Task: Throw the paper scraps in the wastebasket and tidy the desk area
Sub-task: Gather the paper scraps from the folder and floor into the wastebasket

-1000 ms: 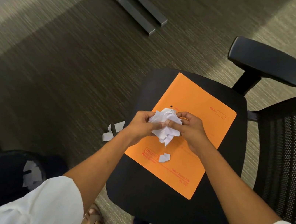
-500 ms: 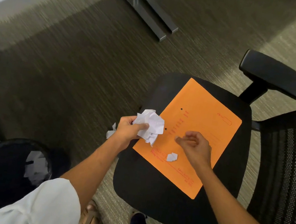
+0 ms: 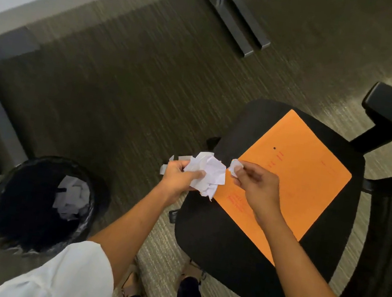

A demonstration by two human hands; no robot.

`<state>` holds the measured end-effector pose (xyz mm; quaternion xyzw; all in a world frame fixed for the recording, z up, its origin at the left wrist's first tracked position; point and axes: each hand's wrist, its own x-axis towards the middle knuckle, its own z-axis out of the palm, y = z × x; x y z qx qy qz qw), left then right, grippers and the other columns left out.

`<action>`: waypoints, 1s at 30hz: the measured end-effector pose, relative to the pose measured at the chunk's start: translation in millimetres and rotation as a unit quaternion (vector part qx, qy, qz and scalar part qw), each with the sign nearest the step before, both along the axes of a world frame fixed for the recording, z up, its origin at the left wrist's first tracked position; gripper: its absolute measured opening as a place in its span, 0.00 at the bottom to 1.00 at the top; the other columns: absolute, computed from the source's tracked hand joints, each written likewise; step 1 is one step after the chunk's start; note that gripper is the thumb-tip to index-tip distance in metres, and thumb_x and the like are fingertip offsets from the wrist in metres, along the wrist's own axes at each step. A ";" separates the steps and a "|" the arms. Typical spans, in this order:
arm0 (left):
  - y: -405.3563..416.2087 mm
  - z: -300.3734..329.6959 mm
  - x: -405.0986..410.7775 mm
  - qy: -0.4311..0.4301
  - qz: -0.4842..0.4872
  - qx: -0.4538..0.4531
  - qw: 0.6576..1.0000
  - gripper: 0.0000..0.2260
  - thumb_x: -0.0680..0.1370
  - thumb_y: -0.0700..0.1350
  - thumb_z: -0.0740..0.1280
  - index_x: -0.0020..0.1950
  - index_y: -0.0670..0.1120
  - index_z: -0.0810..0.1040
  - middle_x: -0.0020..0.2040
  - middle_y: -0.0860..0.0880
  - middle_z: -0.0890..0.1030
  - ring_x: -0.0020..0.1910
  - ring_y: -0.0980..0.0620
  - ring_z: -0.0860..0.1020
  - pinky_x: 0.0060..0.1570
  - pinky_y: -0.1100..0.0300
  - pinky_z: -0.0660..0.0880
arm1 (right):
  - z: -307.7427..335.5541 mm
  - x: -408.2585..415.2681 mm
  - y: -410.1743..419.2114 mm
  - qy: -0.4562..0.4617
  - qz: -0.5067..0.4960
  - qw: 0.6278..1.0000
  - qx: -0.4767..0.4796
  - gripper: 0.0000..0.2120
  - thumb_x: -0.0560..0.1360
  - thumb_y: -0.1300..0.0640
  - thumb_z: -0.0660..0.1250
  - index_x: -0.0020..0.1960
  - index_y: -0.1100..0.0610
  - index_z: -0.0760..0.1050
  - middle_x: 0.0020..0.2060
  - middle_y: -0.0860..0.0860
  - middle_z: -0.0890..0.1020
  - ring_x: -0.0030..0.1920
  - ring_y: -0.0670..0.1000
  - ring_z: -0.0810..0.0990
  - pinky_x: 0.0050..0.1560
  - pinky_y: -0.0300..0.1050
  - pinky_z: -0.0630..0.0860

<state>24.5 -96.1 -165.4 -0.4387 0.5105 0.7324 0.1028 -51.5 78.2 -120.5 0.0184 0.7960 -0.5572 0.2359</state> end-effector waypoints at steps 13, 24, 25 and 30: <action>-85.2 12.8 80.7 0.035 0.058 0.026 0.997 0.12 0.74 0.32 0.73 0.55 0.40 0.81 0.50 0.41 0.86 0.47 0.44 0.85 0.47 0.48 0.84 | -9.4 50.1 -127.9 0.072 0.166 0.971 0.153 0.15 0.64 0.56 0.84 0.42 0.54 0.78 0.31 0.47 0.84 0.34 0.41 0.83 0.39 0.37 0.79; -170.0 -6.7 213.1 -0.025 0.211 0.020 0.977 0.10 0.72 0.31 0.73 0.51 0.42 0.82 0.46 0.43 0.86 0.42 0.44 0.85 0.42 0.50 0.80 | -24.8 135.4 -249.6 -0.038 0.335 0.932 0.132 0.18 0.63 0.47 0.83 0.42 0.54 0.79 0.28 0.47 0.77 0.28 0.43 0.73 0.30 0.37 0.72; -180.2 -8.8 228.2 -0.038 0.241 0.020 0.970 0.10 0.72 0.31 0.73 0.50 0.43 0.81 0.45 0.44 0.86 0.40 0.46 0.85 0.39 0.51 0.81 | -26.7 144.8 -259.5 -0.050 0.326 0.936 0.127 0.19 0.63 0.45 0.83 0.44 0.54 0.79 0.28 0.46 0.77 0.28 0.43 0.73 0.31 0.37 0.72; -228.6 -22.5 306.5 -0.091 0.371 0.012 0.924 0.11 0.72 0.32 0.74 0.51 0.44 0.82 0.47 0.46 0.86 0.44 0.47 0.84 0.32 0.55 0.81 | -29.4 183.3 -285.8 -0.212 0.229 0.949 0.029 0.29 0.61 0.33 0.76 0.48 0.55 0.81 0.35 0.47 0.81 0.32 0.42 0.78 0.30 0.36 0.73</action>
